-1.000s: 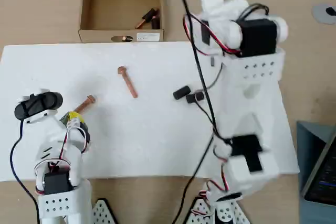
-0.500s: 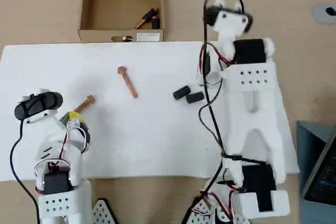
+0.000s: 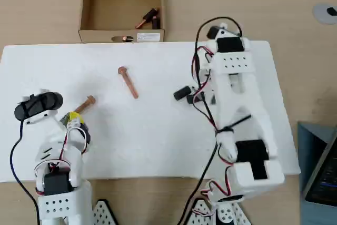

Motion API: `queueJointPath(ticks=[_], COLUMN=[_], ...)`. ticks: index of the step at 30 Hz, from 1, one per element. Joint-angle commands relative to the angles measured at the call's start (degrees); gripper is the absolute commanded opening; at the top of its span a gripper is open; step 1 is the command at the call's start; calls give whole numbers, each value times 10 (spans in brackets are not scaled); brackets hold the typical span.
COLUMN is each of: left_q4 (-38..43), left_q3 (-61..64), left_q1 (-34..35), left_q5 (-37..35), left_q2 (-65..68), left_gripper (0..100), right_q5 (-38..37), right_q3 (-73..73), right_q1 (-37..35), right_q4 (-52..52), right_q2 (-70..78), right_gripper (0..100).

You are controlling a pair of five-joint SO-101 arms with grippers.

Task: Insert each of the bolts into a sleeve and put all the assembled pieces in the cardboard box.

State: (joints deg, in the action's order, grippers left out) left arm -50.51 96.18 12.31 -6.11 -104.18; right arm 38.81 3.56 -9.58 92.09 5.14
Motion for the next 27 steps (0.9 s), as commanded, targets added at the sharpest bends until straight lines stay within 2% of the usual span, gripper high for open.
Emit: queueJointPath(ticks=[1,7,16,27], left_q4=[-2,-2,-2,-2], left_q3=[9,9,9,9], left_q1=[4,4,4,4], left_q5=[1,1,1,1], left_q2=[-1,-1,-1,-1], left_gripper=[4,4,4,4], right_q5=[9,9,9,21], right_q3=[-19,-69,-141,-161], right_q1=[-2,-30,-29,-31], right_q4=[-18,-39,-43,-43], right_q2=[20,69,160,231], right_gripper=[166,166,164,164])
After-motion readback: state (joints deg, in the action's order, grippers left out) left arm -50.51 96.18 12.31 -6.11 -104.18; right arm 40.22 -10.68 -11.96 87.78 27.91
